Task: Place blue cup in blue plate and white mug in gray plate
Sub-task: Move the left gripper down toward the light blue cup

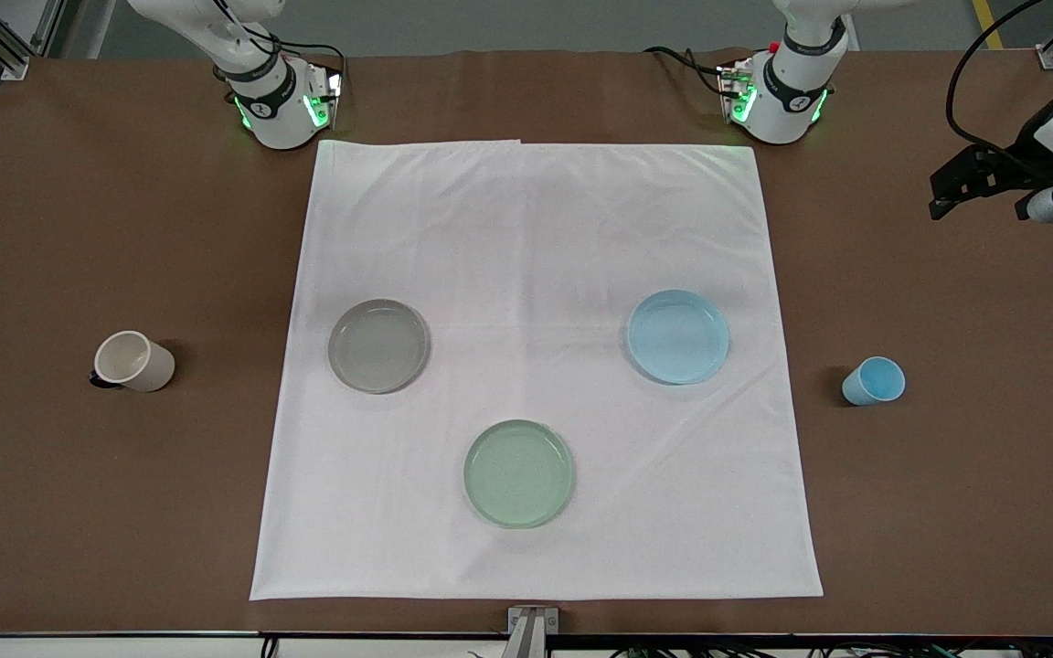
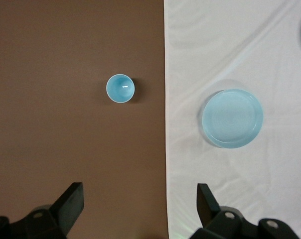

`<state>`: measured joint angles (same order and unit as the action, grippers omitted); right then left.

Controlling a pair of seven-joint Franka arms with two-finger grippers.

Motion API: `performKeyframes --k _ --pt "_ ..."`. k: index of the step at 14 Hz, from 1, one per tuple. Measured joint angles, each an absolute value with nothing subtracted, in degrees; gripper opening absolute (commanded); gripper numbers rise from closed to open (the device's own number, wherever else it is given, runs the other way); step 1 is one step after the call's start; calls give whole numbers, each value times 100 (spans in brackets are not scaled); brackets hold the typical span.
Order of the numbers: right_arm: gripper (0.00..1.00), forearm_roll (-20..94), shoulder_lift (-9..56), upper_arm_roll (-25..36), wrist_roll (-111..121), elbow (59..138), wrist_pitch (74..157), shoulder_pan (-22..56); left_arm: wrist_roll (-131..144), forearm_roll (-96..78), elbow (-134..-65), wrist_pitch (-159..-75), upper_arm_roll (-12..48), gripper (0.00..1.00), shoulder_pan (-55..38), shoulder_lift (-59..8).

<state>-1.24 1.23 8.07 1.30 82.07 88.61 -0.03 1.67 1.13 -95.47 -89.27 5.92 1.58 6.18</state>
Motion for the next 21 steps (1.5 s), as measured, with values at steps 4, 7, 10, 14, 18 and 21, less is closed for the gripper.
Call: performKeyframes --k 4,7,10,14,18,21 --pt "100 -124 123 808 130 8207 8861 -3 167 113 -9516 -8917 584 100 168 570" --pt "100 -124 123 810 130 8206 8861 -5 165 115 -9513 -9006 577 100 297 291" --pt "100 -124 125 809 130 8201 8861 -6 123 118 -9625 -9710 566 100 687 -347" --pt "100 -124 133 810 130 8199 8859 -6 111 165 -10225 -11103 563 100 1019 -1128" --pt "100 -124 300 816 130 8291 8625 -108 64 173 -11167 -12827 562 91 1252 -1684" --pt "100 -124 585 816 131 8689 8884 -193 62 257 -11301 -13244 569 73 1251 -2039"
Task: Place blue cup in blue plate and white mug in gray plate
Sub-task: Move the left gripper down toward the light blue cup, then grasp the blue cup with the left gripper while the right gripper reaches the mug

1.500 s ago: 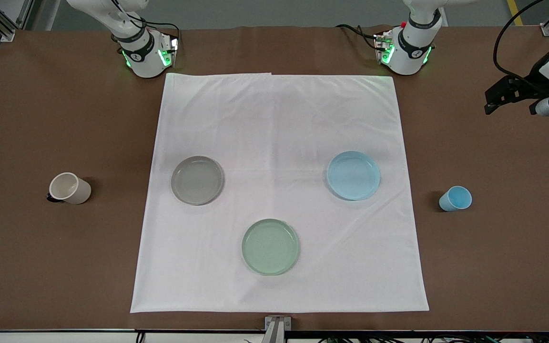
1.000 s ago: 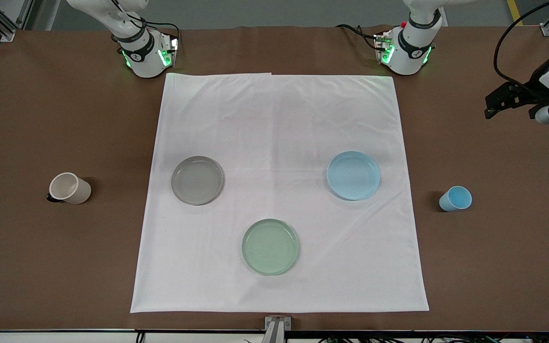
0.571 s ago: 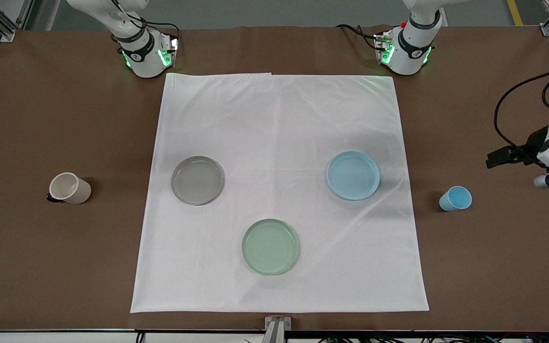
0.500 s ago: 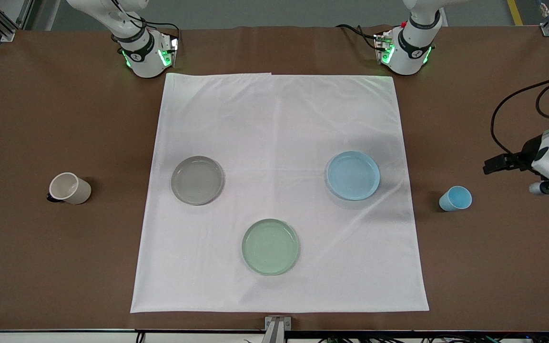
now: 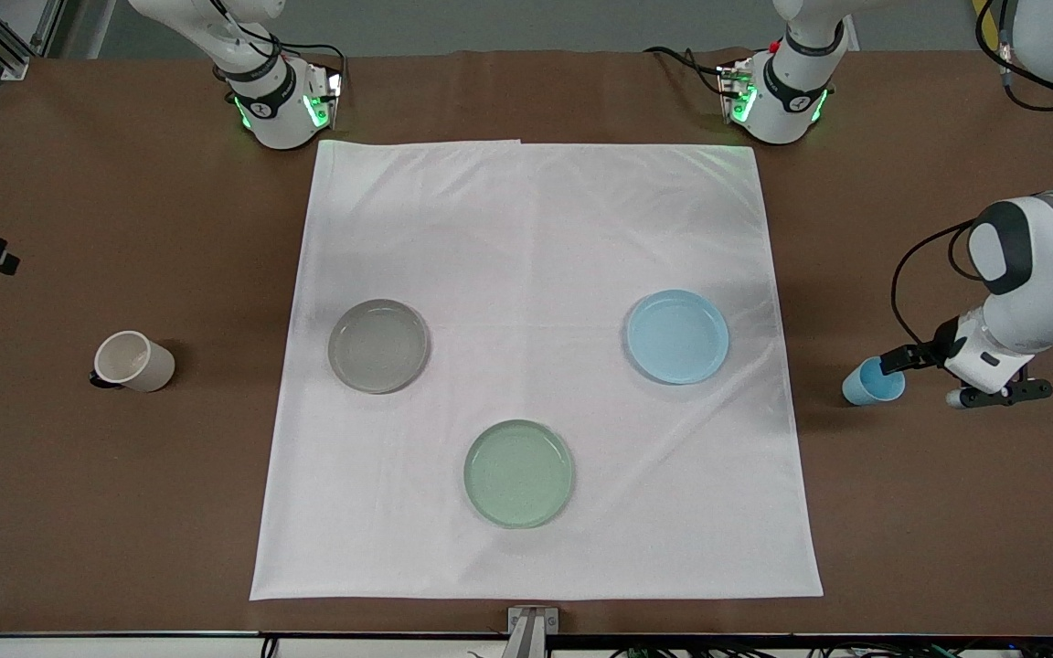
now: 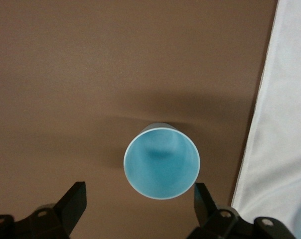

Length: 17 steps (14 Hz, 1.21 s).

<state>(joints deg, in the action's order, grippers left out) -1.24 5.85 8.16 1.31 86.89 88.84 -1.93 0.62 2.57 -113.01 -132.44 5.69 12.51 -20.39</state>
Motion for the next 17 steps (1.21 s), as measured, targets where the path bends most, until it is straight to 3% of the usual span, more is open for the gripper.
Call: performKeyframes --k 3,7,11,12,17 --pt "100 -124 737 818 221 9620 9822 -310 62 513 -11321 -13488 565 65 1265 -2319" --pt "100 -123 846 818 435 10999 11358 -406 62 554 -11324 -13674 564 31 1295 -2546" --pt "100 -123 1391 819 993 11384 12133 -552 62 554 -11325 -13694 565 12 1295 -2587" --pt "100 -123 1590 819 1185 11385 12343 -629 62 554 -11325 -13694 566 1 1295 -2589" --pt "100 -123 2209 801 1456 11365 12814 -740 62 554 -11311 -13699 584 0 1293 -2587"
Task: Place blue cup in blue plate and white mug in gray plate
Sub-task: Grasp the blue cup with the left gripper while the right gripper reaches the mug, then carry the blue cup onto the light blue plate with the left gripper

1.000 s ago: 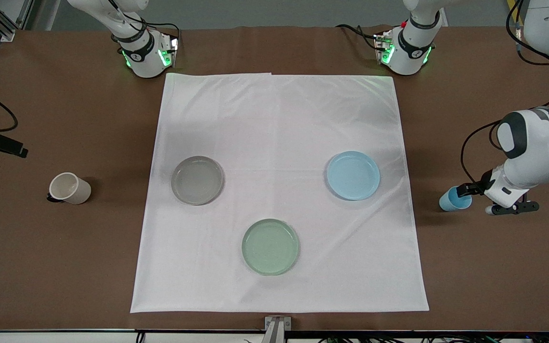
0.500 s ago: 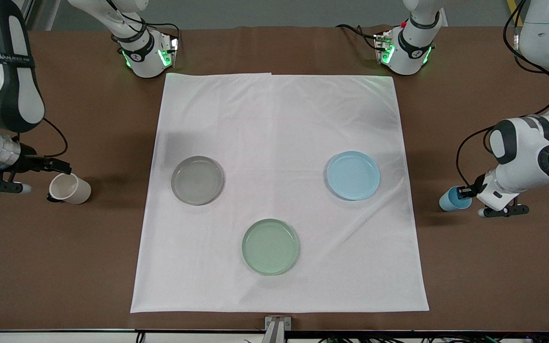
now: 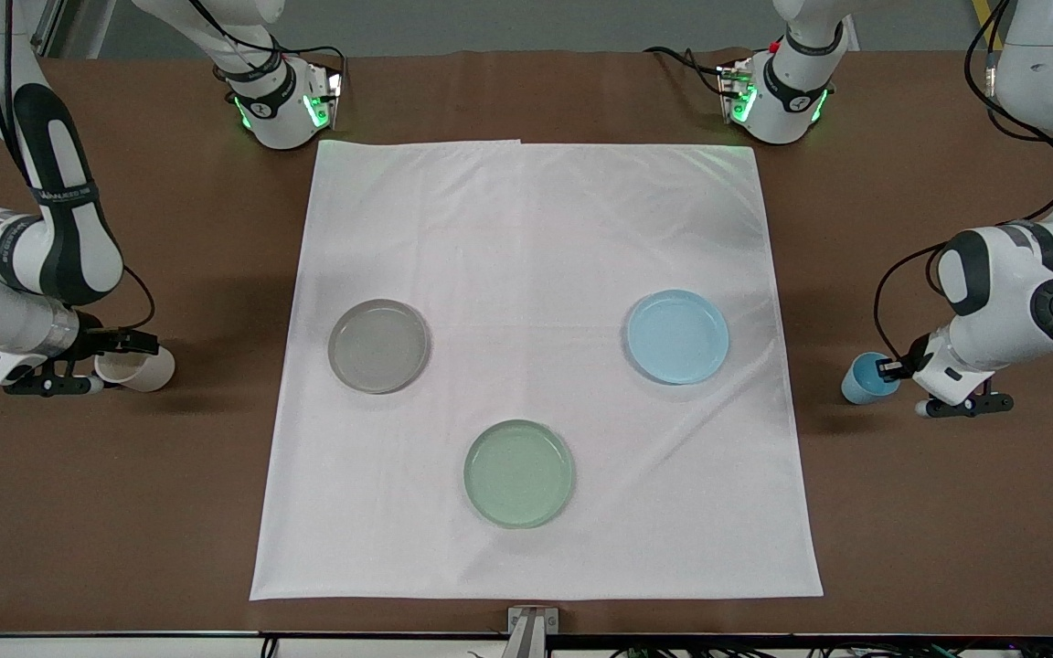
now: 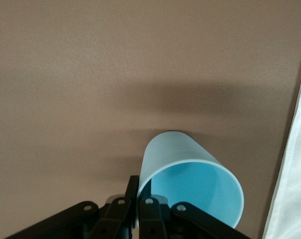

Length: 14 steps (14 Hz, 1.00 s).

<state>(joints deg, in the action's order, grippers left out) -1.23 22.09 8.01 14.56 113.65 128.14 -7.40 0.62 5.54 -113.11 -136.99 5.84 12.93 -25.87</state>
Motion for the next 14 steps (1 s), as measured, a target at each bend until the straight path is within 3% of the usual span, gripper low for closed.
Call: performKeyframes --k 8,14 --pt "100 -123 2184 809 1473 11049 12715 -758 61 554 -11274 -13643 679 0 1289 -2442" --pt "99 38 2178 836 1268 9980 11774 -1174 1178 555 -11269 -13021 1691 0 1258 -2217"
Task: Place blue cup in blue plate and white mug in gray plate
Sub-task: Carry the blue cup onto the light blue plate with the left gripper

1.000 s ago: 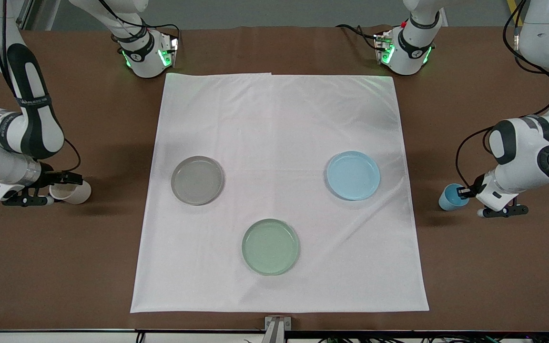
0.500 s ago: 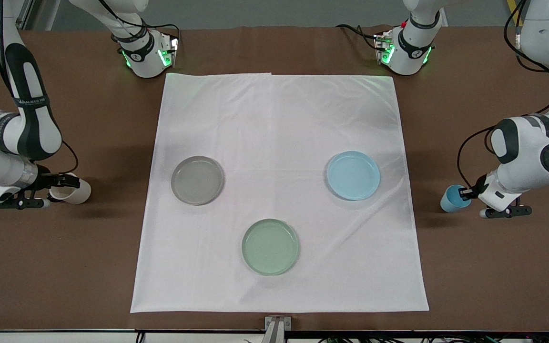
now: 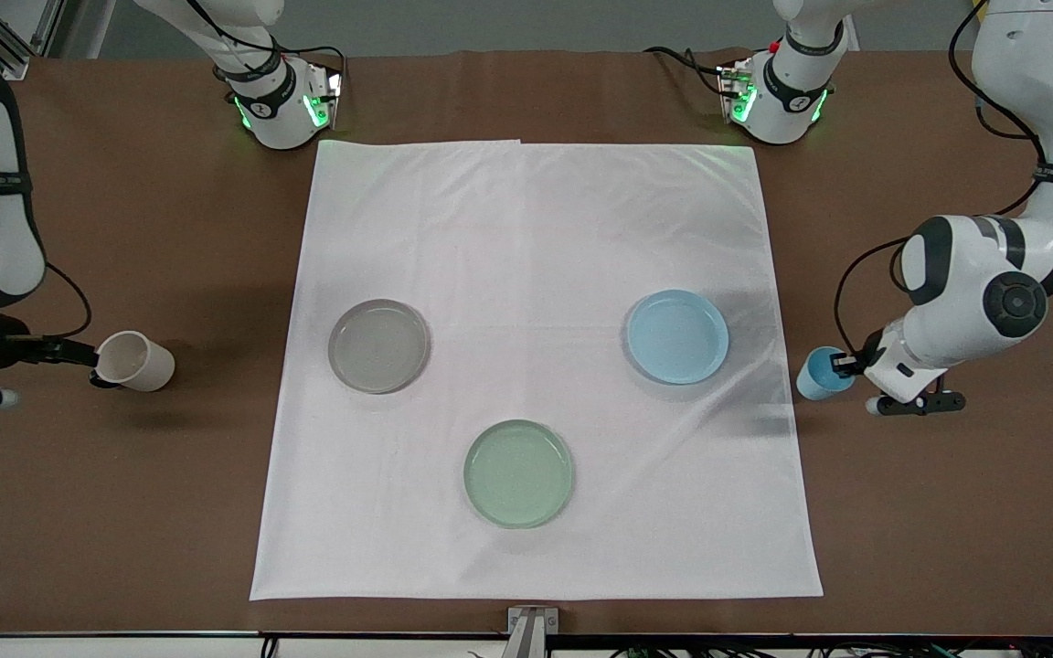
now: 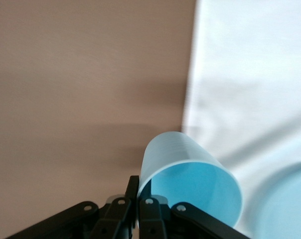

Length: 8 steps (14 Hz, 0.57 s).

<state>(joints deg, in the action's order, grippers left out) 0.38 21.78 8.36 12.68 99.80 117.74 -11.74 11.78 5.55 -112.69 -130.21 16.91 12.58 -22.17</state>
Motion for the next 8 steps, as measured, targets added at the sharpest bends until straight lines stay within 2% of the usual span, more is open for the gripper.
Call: performKeyframes --k 4,8 --pt "100 837 2648 847 267 9620 12038 -1585 2828 555 -11285 -12692 2614 0 1178 -2156" --pt "99 1087 3359 848 -17 9406 13335 -1676 3880 557 -11383 -12655 2851 0 592 -2148"
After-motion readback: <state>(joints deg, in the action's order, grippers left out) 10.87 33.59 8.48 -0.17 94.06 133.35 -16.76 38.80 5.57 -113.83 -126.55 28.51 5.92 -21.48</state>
